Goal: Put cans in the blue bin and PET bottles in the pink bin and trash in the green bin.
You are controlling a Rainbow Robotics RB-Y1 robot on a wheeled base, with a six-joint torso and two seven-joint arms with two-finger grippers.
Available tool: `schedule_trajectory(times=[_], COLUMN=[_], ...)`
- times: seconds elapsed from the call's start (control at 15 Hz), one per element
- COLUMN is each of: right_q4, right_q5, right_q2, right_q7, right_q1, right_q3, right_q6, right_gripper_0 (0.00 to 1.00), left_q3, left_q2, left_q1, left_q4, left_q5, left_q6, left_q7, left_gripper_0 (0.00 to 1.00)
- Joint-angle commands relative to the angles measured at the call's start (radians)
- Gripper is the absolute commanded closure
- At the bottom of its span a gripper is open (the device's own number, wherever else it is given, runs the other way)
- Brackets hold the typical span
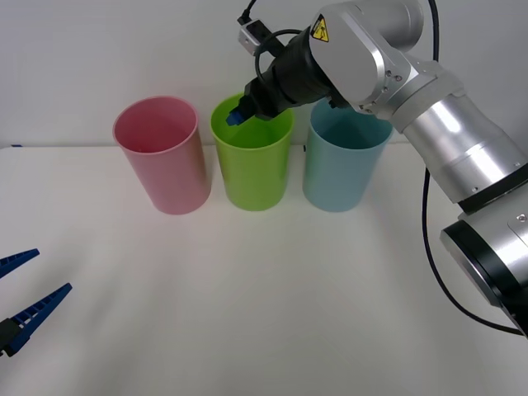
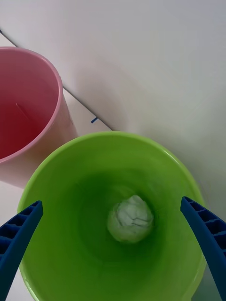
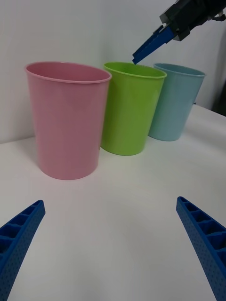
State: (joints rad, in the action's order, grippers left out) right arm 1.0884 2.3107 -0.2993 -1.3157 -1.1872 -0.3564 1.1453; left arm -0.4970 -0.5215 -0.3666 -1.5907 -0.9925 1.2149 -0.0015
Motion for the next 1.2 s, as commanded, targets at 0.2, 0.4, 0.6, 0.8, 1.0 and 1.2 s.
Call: schedule_trajectory(times=[0.2,0.4,0.6,0.8,1.0,1.2], right_q4=[0.143,0.3,0.533,0.749,0.933,1.073], right_q5=[-0.203,-0.471,-0.645,-0.734,-0.757,-0.757], right_q2=[-0.121,-0.293,-0.485,-0.566,-0.567,-0.564], right_q7=[0.016,0.039,0.056,0.144,0.199,0.222], right_q1=[0.001,0.067,0.213,0.468,0.727,0.936], right_q3=[0.025,0.027,0.071,0.243,0.419,0.542], right_q6=[0.001,0.001,-0.007,-0.01,0.004,0.019], right_gripper_0=[0.0,0.0,0.0,0.0,0.0,0.0], left_q3=[0.0,0.0,0.0,0.0,0.0,0.0], left_q2=[0.0,0.0,0.0,0.0,0.0,0.0], left_q1=[0.0,0.0,0.0,0.0,0.0,0.0], left_q4=[0.0,0.0,0.0,0.0,0.0,0.0], left_q5=[0.0,0.0,0.0,0.0,0.0,0.0], left_q6=[0.0,0.0,0.0,0.0,0.0,0.0], left_q7=[0.0,0.0,0.0,0.0,0.0,0.0], left_gripper_0=[0.04,0.04,0.04,0.04,0.04,0.04])
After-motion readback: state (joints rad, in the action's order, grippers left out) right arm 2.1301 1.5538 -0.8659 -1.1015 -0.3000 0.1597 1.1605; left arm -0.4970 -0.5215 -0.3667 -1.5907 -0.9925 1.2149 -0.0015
